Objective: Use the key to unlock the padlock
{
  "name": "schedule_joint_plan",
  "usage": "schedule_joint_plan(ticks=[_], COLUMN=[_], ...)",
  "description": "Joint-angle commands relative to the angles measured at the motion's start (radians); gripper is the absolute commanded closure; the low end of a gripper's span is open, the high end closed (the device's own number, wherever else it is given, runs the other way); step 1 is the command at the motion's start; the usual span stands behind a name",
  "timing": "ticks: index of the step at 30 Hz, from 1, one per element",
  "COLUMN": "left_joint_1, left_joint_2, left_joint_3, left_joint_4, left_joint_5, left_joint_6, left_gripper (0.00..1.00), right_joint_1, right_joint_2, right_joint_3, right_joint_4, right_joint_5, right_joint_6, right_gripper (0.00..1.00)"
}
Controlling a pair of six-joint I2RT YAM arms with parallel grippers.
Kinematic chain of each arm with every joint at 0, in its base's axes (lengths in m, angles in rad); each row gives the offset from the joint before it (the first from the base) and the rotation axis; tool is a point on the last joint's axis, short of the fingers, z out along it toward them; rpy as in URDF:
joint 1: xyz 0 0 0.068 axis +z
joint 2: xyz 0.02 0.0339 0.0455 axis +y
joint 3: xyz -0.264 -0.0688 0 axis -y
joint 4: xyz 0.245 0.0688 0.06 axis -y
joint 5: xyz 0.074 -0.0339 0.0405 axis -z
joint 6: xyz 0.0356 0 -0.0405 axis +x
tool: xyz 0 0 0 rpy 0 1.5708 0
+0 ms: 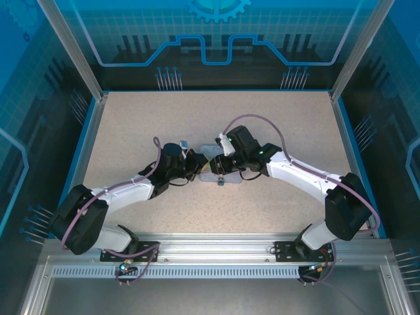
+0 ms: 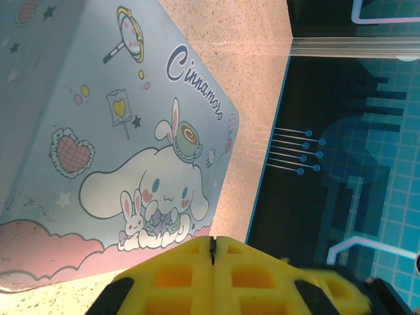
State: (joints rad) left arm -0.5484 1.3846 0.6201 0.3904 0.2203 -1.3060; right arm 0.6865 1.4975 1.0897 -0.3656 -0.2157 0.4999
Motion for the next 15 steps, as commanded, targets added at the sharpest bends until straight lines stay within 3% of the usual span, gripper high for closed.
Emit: schedule_joint_plan(ticks=[1, 6, 15], left_joint_1=[-0.008, -0.006, -0.002], left_joint_2=[0.013, 0.008, 0.062], left_joint_3=[0.051, 0.102, 0.23], left_joint_4=[0.009, -0.002, 0.017], left_joint_5=[0.007, 0.051, 0.116], left_joint_6=[0.063, 0.191, 0.36], left_gripper=[1.0, 1.0, 1.0], right_joint_1=[-0.065, -0.174, -0.314], right_joint_2=[-0.082, -0.16, -0.188], right_joint_3=[-0.047, -0.126, -0.247], right_joint_4=[0.043, 0.115, 0.425], right_joint_5=[-0.027, -0.15, -0.396], right_joint_6=[0.047, 0.108, 0.27], right_gripper=[0.43, 0.38, 0.4])
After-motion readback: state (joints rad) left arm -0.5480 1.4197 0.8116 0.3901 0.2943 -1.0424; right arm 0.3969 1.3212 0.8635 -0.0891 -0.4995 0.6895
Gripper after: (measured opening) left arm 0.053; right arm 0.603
